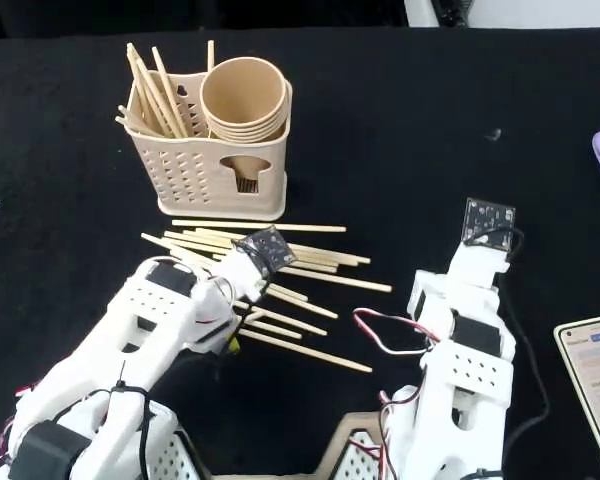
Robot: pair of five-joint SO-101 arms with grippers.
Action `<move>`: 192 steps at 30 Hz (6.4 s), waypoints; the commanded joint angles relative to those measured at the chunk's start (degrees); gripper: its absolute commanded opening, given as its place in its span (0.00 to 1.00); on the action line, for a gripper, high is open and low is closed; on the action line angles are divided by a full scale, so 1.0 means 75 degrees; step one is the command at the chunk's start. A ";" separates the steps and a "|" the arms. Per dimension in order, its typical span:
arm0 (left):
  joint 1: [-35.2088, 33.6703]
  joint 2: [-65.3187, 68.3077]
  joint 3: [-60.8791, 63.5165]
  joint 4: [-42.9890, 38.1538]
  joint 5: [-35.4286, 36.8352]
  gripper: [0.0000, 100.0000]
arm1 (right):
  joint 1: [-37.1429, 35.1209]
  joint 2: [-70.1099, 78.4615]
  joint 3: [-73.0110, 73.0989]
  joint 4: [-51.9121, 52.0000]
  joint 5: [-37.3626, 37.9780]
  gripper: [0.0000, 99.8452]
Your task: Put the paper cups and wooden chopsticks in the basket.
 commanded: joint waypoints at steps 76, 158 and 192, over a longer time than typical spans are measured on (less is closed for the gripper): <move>-0.2303 -0.4360 -0.5855 0.0516 0.5029 0.03 | 0.0023 -0.0193 0.0193 -0.0516 -0.0070 0.01; -0.2362 0.0188 -0.2632 -0.6963 0.6869 0.09 | -0.0328 -0.0193 0.0193 -0.0504 -0.0012 0.01; -0.1565 -0.5908 -0.1588 0.0891 0.3118 0.14 | -0.0340 -0.0193 0.0264 -0.0539 0.0000 0.01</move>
